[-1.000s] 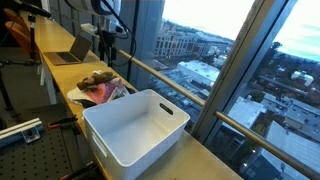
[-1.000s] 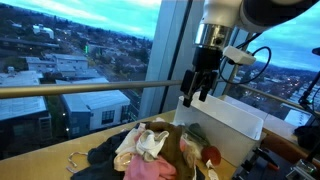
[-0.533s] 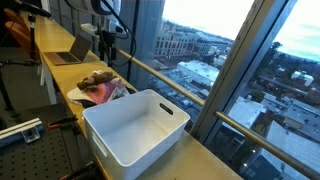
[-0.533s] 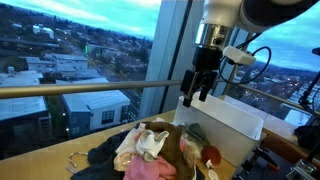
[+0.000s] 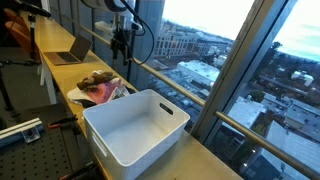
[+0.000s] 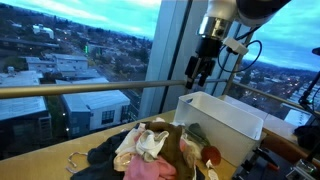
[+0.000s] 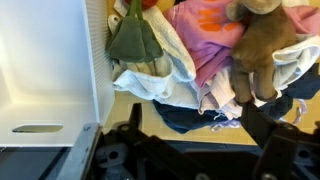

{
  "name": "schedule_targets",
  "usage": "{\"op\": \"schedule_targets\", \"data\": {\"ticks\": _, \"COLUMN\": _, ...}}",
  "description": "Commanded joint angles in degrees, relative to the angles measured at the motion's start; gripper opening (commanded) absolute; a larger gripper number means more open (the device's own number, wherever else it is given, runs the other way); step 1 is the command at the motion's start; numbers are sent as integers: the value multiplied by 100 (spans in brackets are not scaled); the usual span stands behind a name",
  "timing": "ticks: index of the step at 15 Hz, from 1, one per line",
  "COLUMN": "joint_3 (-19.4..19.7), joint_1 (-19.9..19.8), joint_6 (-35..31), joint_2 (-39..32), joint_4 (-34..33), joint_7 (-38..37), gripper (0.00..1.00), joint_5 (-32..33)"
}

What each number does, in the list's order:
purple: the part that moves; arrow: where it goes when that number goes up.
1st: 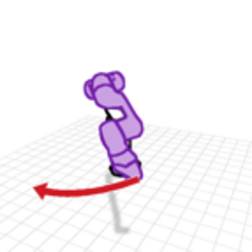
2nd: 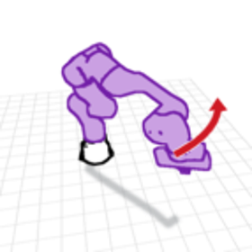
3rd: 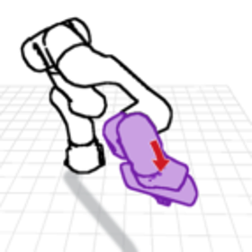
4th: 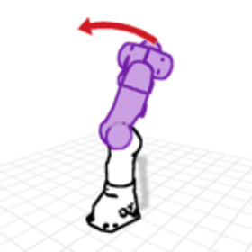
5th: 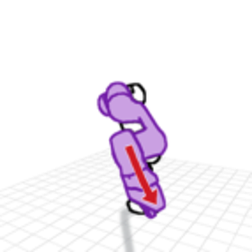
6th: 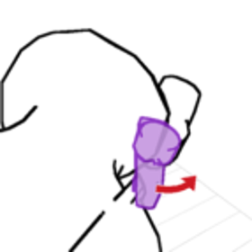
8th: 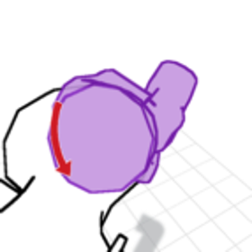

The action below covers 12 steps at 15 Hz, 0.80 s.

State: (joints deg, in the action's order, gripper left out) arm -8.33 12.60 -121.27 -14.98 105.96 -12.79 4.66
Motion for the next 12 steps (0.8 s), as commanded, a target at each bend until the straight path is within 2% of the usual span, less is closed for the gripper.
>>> {"op": "schedule_targets", "data": {"ticks": 1, "joint_3": -143, "joint_1": 184, "joint_6": 181, "joint_2": -108, "joint_4": -356, "joint_7": 87, "gripper": 100, "joint_5": 42}}
{"op": "schedule_targets", "data": {"ticks": 6, "joint_3": -463, "joint_1": 738, "joint_6": 96, "joint_2": -648, "joint_4": -582, "joint_7": -100, "gripper": 100, "joint_5": 124}}
{"op": "schedule_targets", "data": {"ticks": 8, "joint_3": -409, "joint_1": 825, "joint_6": -86, "joint_2": -1029, "joint_4": -703, "joint_7": 35, "gripper": 100, "joint_5": 232}}
{"op": "schedule_targets", "data": {"ticks": 12, "joint_3": -156, "joint_1": 1006, "joint_6": -65, "joint_2": -1726, "joint_4": -1398, "joint_7": 81, "gripper": 100, "joint_5": 740}}
